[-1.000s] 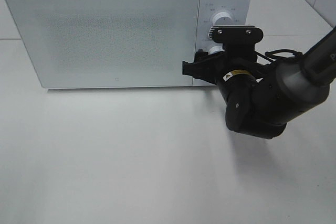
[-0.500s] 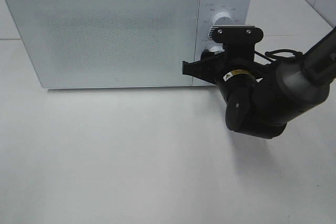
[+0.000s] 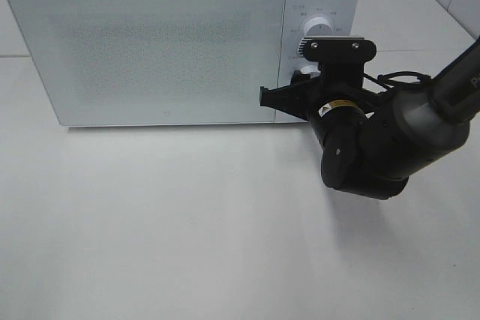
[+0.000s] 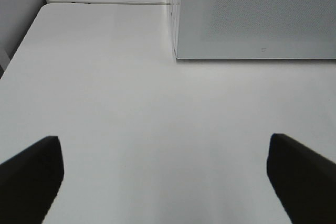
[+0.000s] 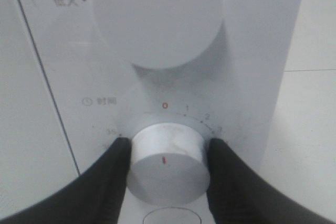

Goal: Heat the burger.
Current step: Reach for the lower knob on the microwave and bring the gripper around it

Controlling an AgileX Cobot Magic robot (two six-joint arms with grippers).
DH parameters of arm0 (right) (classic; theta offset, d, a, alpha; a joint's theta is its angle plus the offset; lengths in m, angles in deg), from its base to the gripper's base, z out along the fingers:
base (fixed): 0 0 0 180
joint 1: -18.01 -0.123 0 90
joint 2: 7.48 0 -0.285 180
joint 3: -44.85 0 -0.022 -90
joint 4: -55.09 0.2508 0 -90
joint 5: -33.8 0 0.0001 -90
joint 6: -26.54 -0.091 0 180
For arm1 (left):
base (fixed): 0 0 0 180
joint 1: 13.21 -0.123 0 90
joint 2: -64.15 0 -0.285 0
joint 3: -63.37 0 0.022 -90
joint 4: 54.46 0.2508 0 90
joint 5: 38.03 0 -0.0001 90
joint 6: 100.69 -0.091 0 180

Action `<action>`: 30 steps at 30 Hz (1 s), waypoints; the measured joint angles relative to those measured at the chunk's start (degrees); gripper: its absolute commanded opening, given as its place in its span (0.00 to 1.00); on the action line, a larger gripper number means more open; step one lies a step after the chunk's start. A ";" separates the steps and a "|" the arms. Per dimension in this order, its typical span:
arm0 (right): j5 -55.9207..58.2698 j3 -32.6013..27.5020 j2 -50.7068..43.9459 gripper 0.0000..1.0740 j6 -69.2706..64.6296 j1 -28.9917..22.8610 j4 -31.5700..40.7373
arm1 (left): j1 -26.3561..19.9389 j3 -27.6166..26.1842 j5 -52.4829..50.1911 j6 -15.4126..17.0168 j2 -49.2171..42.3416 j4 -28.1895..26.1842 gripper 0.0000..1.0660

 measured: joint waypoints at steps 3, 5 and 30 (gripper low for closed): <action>0.00 0.00 0.00 0.01 -0.06 0.00 -0.06 | 0.00 0.00 0.00 0.00 0.00 0.00 0.92; -0.06 0.00 0.00 0.01 -0.40 0.00 -0.17 | 0.00 0.00 0.00 0.00 0.00 0.00 0.92; -1.43 -1.26 0.34 0.01 -54.77 0.52 -4.81 | 0.00 0.00 0.00 0.00 0.00 0.00 0.92</action>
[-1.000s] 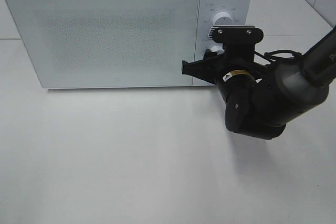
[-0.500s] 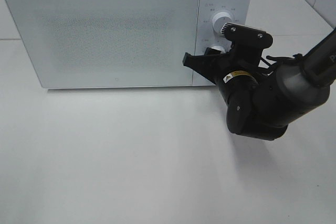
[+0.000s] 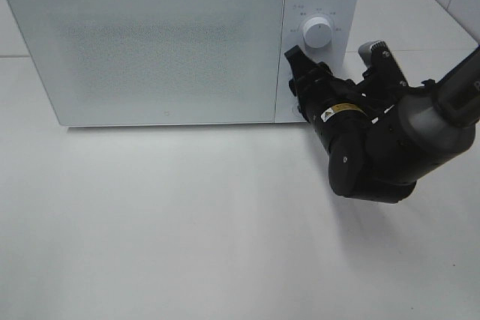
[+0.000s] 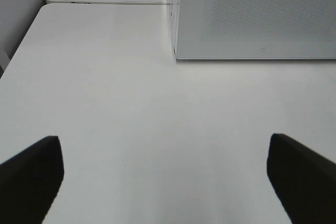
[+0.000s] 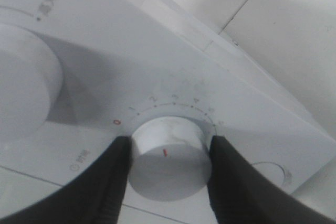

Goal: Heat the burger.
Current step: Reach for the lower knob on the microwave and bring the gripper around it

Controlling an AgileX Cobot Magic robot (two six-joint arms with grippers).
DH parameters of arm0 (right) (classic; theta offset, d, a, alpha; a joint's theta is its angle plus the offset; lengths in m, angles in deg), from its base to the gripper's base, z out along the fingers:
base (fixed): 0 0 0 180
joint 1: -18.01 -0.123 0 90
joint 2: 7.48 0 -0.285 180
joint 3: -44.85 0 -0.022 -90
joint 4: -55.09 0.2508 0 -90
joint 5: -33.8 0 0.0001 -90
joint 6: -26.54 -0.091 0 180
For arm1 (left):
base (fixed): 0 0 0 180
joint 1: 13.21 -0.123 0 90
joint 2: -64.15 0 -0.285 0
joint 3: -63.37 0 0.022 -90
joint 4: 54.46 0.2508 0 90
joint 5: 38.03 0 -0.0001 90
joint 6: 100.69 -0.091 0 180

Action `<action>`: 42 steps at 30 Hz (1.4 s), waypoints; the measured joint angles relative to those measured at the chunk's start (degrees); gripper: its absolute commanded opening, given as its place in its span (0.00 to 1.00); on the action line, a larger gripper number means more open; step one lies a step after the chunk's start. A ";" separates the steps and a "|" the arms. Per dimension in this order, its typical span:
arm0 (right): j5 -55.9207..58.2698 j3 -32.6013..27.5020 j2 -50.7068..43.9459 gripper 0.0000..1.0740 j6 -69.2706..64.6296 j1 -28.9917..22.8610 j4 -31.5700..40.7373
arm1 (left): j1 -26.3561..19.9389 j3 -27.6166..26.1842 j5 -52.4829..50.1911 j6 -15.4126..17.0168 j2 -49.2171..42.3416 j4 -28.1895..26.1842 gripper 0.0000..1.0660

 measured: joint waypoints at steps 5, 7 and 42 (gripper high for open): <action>-0.17 -0.06 0.00 0.01 -10.83 0.00 -0.06 | 0.00 0.00 0.00 0.00 0.00 0.00 0.92; -0.17 -0.06 0.00 0.01 -16.84 0.00 0.00 | 0.00 0.00 0.00 0.00 0.00 0.00 0.92; -0.40 0.06 0.00 0.17 -33.86 -0.11 1.78 | 0.00 0.00 0.00 0.00 0.00 0.00 0.92</action>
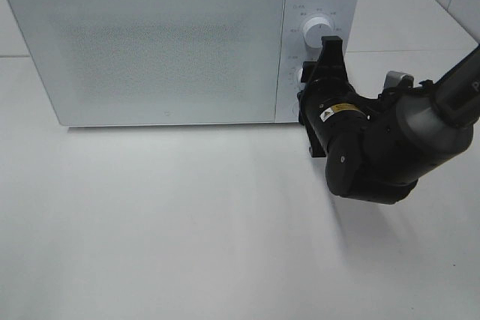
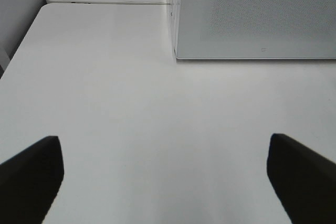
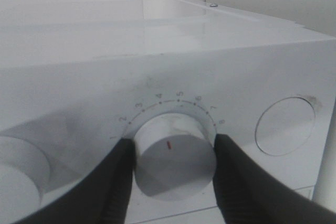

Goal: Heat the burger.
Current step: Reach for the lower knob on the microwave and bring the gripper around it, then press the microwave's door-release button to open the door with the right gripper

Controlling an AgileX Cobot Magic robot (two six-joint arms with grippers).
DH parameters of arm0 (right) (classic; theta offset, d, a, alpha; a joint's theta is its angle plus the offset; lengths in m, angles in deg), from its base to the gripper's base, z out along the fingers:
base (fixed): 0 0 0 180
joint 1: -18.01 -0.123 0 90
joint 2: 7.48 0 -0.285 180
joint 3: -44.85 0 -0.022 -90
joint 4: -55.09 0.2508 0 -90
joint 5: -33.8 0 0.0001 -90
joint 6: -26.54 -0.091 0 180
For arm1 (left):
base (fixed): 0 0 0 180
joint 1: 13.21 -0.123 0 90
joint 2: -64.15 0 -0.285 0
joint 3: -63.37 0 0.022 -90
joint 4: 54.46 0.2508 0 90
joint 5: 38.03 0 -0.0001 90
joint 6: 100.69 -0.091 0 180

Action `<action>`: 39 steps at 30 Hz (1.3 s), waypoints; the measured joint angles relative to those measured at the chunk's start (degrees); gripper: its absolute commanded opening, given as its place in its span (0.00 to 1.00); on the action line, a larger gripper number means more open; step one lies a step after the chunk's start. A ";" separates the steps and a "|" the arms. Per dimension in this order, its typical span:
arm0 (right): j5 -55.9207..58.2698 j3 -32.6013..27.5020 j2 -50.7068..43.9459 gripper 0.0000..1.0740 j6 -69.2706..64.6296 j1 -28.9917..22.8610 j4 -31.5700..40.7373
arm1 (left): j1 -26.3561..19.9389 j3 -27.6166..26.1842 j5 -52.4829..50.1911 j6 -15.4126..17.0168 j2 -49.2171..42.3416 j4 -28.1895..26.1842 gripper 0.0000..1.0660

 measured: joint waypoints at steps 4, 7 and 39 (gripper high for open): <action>0.00 0.06 0.00 0.26 0.40 -0.17 0.69 | 0.00 0.00 0.00 0.00 0.00 0.00 0.92; 0.00 0.06 0.00 0.34 1.20 -0.17 1.03 | 0.00 0.00 0.00 0.00 0.00 0.00 0.92; 10.31 -4.30 -8.94 0.65 14.44 0.00 -4.01 | 0.00 0.00 0.00 0.00 0.00 0.00 0.92</action>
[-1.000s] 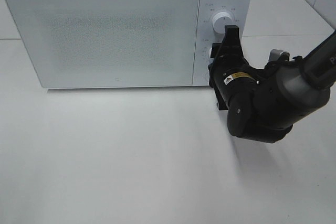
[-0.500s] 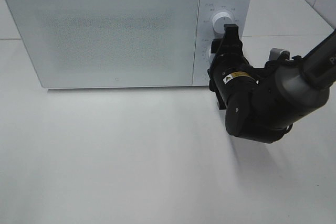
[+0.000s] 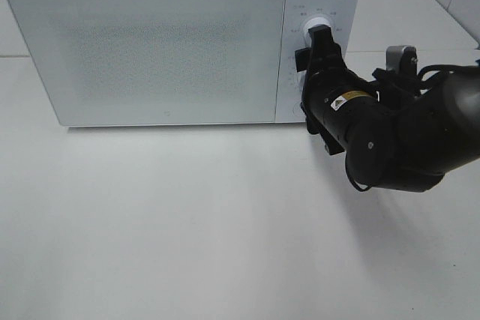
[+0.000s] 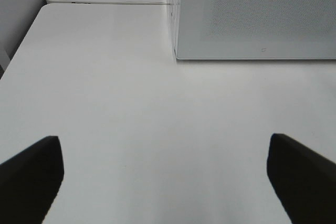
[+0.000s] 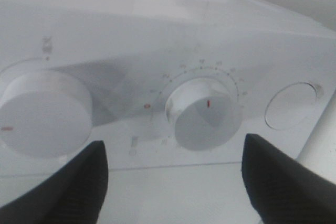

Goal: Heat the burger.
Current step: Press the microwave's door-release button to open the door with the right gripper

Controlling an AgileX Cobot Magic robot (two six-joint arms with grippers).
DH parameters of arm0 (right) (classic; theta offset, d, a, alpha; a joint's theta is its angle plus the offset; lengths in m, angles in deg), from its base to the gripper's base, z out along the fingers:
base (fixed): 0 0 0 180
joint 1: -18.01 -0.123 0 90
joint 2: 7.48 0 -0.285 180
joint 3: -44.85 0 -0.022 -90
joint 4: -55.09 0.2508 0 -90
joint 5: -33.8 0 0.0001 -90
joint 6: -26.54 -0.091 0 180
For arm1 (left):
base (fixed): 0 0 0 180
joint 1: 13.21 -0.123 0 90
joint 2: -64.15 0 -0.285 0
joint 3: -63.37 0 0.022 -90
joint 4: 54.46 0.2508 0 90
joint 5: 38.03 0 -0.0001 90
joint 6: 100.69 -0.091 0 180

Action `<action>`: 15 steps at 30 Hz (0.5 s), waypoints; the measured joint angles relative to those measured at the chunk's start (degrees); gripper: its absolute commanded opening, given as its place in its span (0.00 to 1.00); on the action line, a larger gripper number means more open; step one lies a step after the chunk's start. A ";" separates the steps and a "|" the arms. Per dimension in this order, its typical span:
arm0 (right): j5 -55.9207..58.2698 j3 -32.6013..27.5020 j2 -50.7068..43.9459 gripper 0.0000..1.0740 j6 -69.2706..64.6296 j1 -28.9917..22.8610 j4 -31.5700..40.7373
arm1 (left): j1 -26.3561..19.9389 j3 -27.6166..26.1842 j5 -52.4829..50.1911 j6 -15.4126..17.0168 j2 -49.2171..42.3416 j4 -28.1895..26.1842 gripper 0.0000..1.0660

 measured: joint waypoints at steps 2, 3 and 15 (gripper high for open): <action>1.72 -0.57 -1.15 0.65 1.49 0.00 -0.52 | 0.00 0.00 0.00 0.00 0.00 0.00 0.92; 4.81 -1.66 -3.27 0.65 5.39 0.00 -0.92 | 0.00 0.00 0.00 0.00 0.00 0.06 0.92; 29.68 -3.04 -14.73 0.65 38.73 3.04 -4.41 | 0.00 0.00 0.00 0.00 0.00 0.06 0.92</action>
